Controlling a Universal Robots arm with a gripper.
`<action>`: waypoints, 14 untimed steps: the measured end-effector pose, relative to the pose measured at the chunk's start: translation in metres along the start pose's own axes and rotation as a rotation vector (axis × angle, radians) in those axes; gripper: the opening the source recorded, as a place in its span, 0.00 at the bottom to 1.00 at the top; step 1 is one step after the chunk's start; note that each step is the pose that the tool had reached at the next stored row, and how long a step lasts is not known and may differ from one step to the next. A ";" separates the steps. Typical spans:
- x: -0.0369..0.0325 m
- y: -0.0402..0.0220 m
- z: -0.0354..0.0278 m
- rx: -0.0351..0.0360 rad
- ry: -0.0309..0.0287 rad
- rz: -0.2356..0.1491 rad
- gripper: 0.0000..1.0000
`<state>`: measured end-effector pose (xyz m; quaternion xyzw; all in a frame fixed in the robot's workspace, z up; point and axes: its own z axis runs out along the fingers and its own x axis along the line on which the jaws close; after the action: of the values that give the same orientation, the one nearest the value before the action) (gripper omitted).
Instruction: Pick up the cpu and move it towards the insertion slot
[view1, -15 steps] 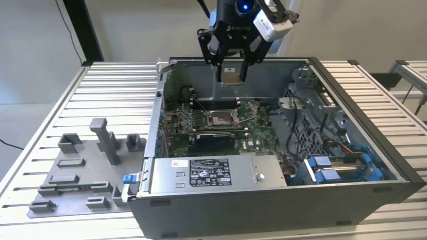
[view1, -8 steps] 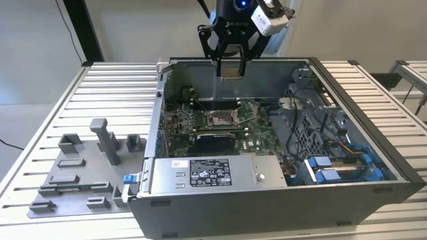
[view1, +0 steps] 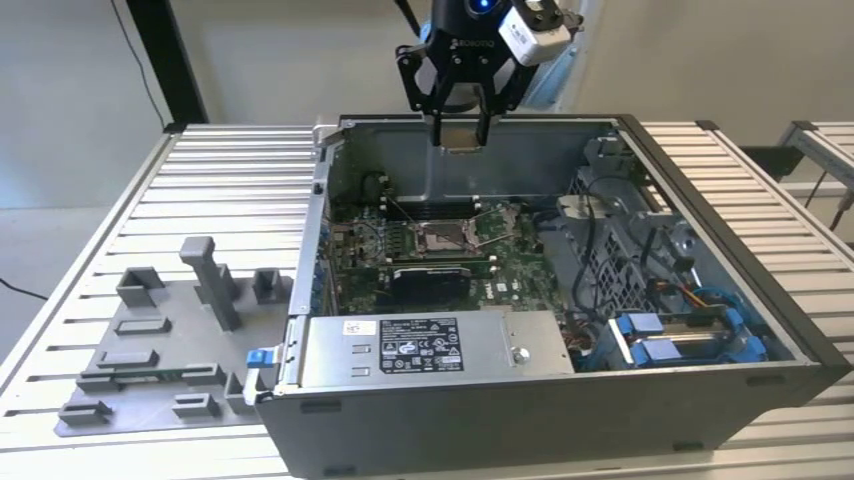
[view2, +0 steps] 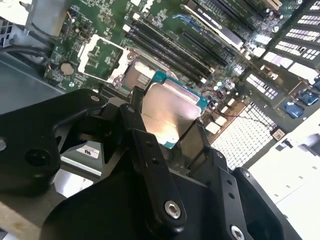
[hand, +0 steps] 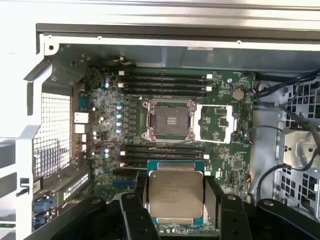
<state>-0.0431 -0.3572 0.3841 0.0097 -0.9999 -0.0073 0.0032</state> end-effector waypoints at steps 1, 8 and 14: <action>-0.0002 0.0023 0.0004 -0.0001 -0.0001 0.000 0.00; -0.0025 0.0109 0.0044 -0.0002 0.0009 0.003 0.00; -0.0045 0.0184 0.0067 -0.0001 0.0010 0.007 0.00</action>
<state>-0.0390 -0.3386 0.3776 0.0062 -0.9999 -0.0073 0.0037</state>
